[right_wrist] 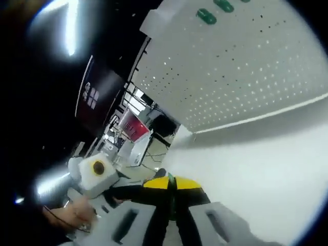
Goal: Insert the hook assembly into the mounting plate slot until the hook locks in place.
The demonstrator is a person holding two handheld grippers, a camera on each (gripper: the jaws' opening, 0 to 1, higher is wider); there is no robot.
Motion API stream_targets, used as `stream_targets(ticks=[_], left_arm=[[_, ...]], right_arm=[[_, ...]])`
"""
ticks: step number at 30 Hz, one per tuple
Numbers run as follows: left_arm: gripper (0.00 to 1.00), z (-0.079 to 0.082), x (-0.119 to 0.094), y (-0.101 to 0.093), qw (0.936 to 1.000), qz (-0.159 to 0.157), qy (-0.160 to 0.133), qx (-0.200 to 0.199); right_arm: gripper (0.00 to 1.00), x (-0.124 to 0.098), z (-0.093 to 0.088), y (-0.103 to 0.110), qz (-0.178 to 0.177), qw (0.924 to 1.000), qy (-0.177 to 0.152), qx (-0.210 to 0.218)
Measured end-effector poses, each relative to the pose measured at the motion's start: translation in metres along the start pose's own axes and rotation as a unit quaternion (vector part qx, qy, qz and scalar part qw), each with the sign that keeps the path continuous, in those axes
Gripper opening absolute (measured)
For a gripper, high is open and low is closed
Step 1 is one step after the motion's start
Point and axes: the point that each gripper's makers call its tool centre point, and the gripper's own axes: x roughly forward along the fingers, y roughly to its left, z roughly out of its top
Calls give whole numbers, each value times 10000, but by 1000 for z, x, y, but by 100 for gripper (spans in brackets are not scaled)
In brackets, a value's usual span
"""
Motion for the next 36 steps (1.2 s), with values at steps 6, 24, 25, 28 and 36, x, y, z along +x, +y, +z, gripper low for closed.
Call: stream_targets(ticks=[6,24,25,28,36], left_arm=[[59,11,5,3,9971,631,-53,424],[52,37,4,-3,9859,1228,-409,1061],[50,38,4,-4,9854,1232,-402,1102],[47,37,3,-3,9844,1273,-388,1150],[38,42,-3,3,9773,1543,-316,1418]], right_arm=[[0,-6,14,3,-454,9960,-520,-560],[0,-13,40,23,-936,9752,-1637,-1157],[0,-12,40,24,-919,9753,-1635,-1166],[0,-9,40,26,-905,9749,-1603,-1249],[0,-7,37,31,-878,9728,-1522,-1508]])
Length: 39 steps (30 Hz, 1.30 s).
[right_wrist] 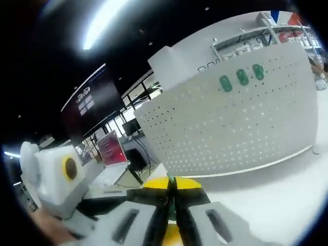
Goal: Insert the hook assembly into the mounting plate slot until the hook locks in place.
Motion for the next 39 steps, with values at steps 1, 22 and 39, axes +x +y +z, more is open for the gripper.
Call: stream_targets(ticks=[1,22,39], left_arm=[[38,0,0,0,10000,-40,22,23],[29,-2,-7,1,9994,-5,156,321],[32,1,-10,4,9959,-360,63,-824]], right_arm=[[0,0,-1,2,24,10000,19,-24],[0,8,-8,8,430,9982,387,-126],[0,1,0,-14,350,9927,44,1151]])
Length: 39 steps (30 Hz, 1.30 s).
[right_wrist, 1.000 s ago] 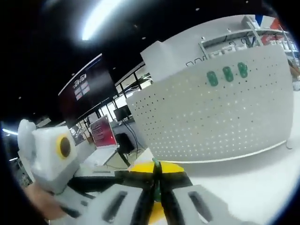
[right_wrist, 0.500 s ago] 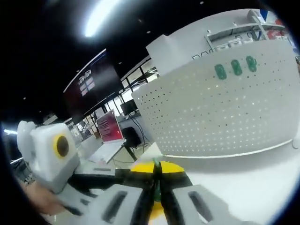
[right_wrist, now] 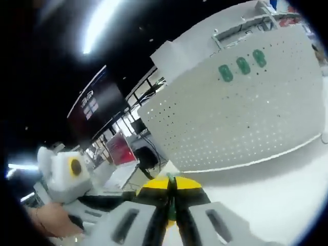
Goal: Insert the hook assembly into the mounting plate slot until the hook locks in place.
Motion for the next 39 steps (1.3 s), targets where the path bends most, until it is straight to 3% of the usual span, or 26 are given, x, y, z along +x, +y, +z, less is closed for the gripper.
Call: stream_targets(ticks=[3,9,14,21,27,39], left_arm=[[32,0,3,0,9999,101,42,16],[32,-3,6,-3,9993,177,179,280],[33,-1,8,-7,9996,158,147,171],[36,4,10,-11,9998,185,21,85],[36,5,10,-8,9993,258,59,260],[35,6,11,-4,9993,258,82,250]], right_arm=[[0,-1,0,-11,-136,9956,-138,913],[0,-3,1,-17,-226,9944,-176,1013],[0,-3,1,-17,-250,9927,-229,1160],[0,-2,5,-13,-271,9927,-330,1126],[0,1,1,-9,-244,9935,-276,1076],[0,3,-4,3,-159,9980,-158,597]])
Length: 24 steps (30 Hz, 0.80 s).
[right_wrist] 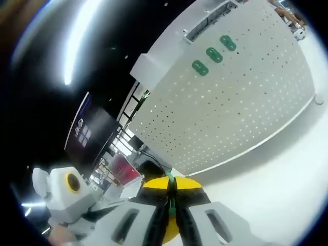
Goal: Insert the hook assembly into the mounting plate slot until the hook locks in place.
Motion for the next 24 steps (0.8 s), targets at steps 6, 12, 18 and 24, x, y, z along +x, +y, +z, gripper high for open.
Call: stream_targets(ticks=[6,12,18,24], left_arm=[[32,-1,0,-2,10000,-40,21,47],[32,-2,0,-2,9999,-59,28,77],[32,-2,-1,-1,9999,-40,9,150],[31,-3,-1,-1,9998,-55,27,214]], right_arm=[[0,0,-2,0,-5,10000,29,-37],[0,0,-4,0,4,10000,70,-60],[0,1,-5,2,31,9997,126,-222],[0,1,-6,4,45,9991,153,-391]])
